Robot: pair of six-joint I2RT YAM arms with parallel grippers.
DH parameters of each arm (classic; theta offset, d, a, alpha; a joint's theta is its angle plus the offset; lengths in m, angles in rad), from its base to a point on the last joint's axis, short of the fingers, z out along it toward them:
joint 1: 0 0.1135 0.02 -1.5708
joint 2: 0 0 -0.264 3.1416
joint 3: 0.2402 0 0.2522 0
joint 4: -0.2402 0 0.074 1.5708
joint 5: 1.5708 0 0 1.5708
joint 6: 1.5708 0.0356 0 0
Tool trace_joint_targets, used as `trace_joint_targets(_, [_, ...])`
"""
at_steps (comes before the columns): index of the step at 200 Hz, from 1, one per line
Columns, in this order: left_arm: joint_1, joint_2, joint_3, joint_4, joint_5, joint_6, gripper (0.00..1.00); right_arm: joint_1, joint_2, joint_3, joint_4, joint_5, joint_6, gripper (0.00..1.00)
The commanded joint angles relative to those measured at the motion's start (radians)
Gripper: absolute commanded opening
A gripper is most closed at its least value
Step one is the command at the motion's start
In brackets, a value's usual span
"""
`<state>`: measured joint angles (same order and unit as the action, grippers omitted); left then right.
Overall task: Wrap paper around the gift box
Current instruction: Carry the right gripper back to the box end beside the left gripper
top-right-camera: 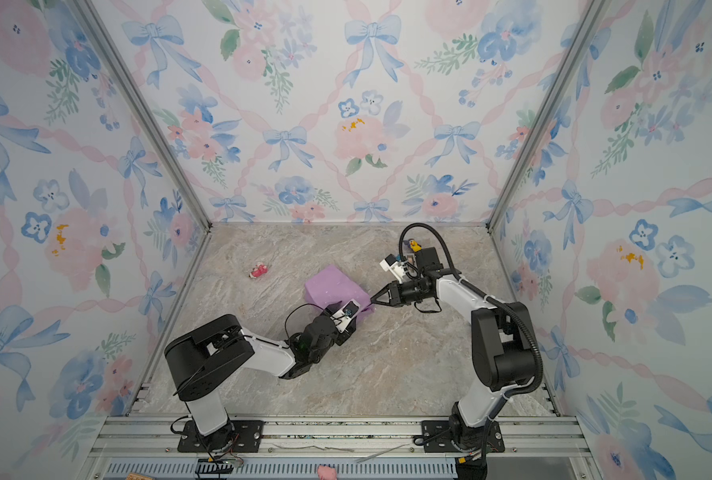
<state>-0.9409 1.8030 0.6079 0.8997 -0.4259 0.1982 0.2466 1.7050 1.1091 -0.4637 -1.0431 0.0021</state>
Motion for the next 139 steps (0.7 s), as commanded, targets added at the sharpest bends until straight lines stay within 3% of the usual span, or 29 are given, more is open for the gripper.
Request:
trace_joint_targets(1, [-0.005,0.059,-0.032,-0.192,0.08,-0.041,0.63,0.026,0.031,0.003,-0.072,-0.028,-0.062,0.0])
trace_joint_targets(139, [-0.005,0.06,-0.03,-0.191,0.085,-0.043,0.63,0.094,0.19,0.108,-0.143,-0.028,-0.091,0.0])
